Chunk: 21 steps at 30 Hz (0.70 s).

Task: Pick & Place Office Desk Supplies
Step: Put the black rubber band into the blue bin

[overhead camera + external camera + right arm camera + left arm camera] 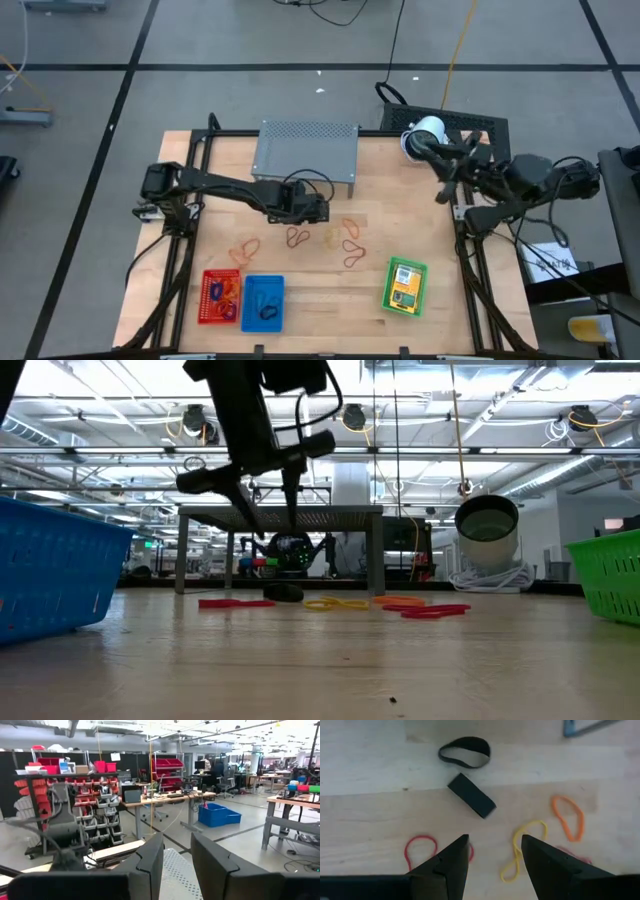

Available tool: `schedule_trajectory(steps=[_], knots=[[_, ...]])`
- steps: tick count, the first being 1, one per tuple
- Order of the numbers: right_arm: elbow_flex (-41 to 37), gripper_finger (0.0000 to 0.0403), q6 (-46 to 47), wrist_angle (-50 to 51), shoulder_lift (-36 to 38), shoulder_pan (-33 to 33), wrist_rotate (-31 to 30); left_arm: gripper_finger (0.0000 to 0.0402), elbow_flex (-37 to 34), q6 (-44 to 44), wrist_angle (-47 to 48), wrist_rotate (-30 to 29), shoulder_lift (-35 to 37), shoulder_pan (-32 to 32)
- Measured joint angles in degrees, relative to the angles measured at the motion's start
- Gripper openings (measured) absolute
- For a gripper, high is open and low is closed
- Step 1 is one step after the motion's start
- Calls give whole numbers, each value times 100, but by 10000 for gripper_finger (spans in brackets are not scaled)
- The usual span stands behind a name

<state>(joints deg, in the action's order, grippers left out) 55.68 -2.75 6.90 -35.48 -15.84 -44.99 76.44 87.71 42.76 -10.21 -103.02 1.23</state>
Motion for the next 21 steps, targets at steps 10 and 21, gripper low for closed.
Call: schedule_trajectory(steps=[10, 21], knots=[[0, 89, -109, 286, 309, 0, 2, 188, -4, 610, -93, -544, -394, 7], [0, 89, -157, 245, 308, 0, 4, 188, -4, 1000, -203, -744, -832, 7]])
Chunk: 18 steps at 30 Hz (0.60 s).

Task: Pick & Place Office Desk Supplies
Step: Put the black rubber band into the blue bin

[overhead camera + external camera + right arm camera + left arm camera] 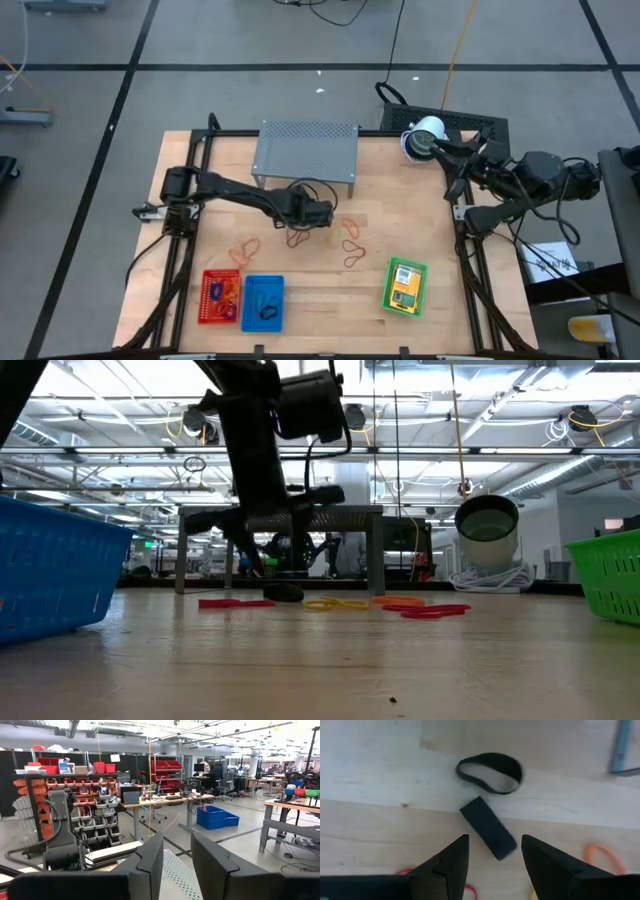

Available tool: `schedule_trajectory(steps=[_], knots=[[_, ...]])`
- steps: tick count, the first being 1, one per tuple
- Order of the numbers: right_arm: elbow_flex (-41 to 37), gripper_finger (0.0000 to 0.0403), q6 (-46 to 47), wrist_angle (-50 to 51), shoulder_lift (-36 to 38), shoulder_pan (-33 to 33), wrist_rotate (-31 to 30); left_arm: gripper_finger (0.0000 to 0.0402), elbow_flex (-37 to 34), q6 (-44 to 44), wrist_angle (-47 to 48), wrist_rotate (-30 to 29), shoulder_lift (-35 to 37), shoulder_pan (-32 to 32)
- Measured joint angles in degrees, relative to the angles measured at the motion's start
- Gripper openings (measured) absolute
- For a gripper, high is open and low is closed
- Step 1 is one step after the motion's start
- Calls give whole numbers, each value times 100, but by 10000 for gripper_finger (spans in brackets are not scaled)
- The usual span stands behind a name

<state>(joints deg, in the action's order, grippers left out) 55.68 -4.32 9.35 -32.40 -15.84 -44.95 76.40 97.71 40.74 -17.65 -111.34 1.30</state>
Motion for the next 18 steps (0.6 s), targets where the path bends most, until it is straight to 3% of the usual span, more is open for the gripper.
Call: schedule_trajectory(steps=[14, 18], knots=[[2, 89, -109, -186, 0, 0, 17, 188, 17, 144, -311, 273, -593, -28], [2, 89, -98, -186, 0, -2, 20, 158, 14, 142, -262, 195, -538, -26]])
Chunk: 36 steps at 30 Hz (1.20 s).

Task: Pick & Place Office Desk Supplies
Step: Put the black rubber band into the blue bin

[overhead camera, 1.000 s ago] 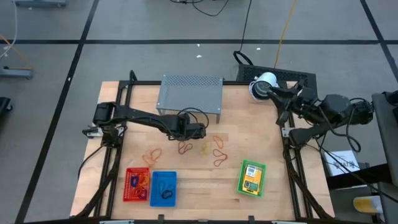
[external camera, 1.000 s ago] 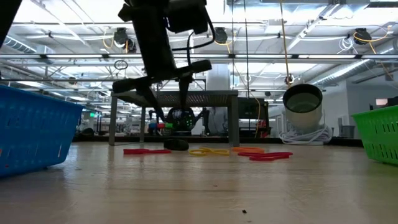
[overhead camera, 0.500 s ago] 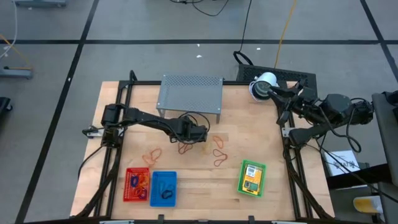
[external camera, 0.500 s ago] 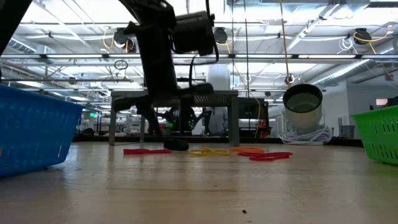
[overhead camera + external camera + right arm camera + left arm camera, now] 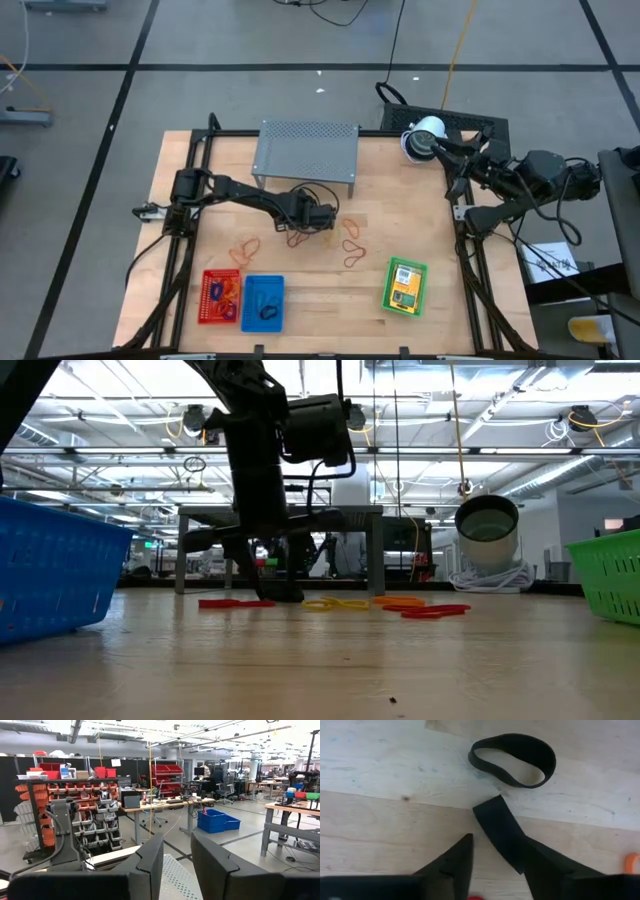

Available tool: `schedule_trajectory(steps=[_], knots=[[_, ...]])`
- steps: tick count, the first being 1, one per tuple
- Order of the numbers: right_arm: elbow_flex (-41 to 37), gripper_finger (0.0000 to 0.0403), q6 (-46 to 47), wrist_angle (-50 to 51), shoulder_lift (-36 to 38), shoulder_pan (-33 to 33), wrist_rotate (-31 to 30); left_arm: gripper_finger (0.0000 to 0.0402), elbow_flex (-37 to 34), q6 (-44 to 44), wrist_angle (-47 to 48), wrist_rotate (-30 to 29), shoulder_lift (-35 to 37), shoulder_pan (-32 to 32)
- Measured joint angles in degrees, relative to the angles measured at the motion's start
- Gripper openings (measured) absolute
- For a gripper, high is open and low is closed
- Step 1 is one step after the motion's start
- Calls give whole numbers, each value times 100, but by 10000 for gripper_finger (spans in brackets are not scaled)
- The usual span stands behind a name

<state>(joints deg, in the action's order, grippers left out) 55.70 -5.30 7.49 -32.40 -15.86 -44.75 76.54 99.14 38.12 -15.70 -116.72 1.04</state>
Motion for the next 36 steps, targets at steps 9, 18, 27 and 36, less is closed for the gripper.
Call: schedule_trajectory(steps=[9, 18, 27, 36], knots=[[0, 89, 2, -17, 0, 0, 0, 13, -23, -551, -139, 165, 133, 24], [0, 89, 37, 7, 0, 0, -4, 4, -23, -1290, -243, 729, 624, 186], [0, 89, 616, 123, -5, 0, -9, 4, -20, -2470, 439, 968, 1852, 533], [2, 89, 1077, 129, -160, 1, -15, 2, -14, -3551, 636, 1935, 2752, 1047]])
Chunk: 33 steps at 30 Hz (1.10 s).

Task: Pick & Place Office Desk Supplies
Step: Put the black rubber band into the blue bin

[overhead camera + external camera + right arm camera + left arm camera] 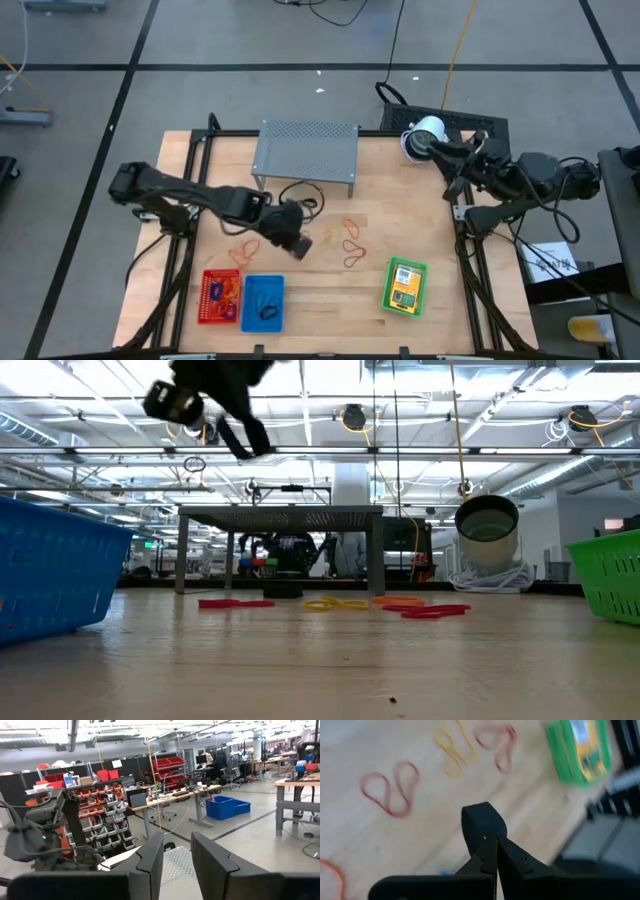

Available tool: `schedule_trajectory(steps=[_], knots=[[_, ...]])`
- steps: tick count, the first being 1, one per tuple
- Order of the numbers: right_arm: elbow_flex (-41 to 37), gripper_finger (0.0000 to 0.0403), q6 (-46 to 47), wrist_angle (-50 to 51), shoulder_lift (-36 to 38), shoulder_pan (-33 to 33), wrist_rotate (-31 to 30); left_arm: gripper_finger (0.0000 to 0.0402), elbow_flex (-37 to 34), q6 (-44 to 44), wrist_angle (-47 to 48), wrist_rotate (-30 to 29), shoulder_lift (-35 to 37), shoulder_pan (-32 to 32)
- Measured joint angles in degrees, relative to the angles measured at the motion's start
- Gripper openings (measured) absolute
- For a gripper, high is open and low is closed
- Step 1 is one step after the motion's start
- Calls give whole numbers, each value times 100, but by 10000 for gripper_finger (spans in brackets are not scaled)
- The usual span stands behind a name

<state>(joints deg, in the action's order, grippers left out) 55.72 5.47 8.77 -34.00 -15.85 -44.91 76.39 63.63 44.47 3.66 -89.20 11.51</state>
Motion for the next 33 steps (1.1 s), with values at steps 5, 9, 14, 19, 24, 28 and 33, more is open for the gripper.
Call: schedule_trajectory(steps=[5, 9, 14, 19, 24, 28, 33], knots=[[0, 89, 284, 42, -139, 1, 0, 2, 1, -602, 262, 428, 247, 391], [0, 89, 658, 53, -267, 1, -2, 2, 1, -1102, 624, 700, 318, 730], [0, 89, 1182, 44, -440, 1, -2, 3, -2, -1522, 1347, 844, 298, 1178], [0, 89, 1550, -42, -701, 0, -2, 3, -190, -1643, 1371, 855, 279, 1515], [0, 89, 1955, -81, -1010, 0, -2, 4, -406, -1748, 1147, 836, 281, 1776], [0, 89, 2332, -81, -1267, 1, -2, 2, -604, -1856, 1042, 823, 279, 1918], [0, 89, 2712, -83, -1576, 0, -1, 17, -863, -1891, 636, 853, 281, 1980]])
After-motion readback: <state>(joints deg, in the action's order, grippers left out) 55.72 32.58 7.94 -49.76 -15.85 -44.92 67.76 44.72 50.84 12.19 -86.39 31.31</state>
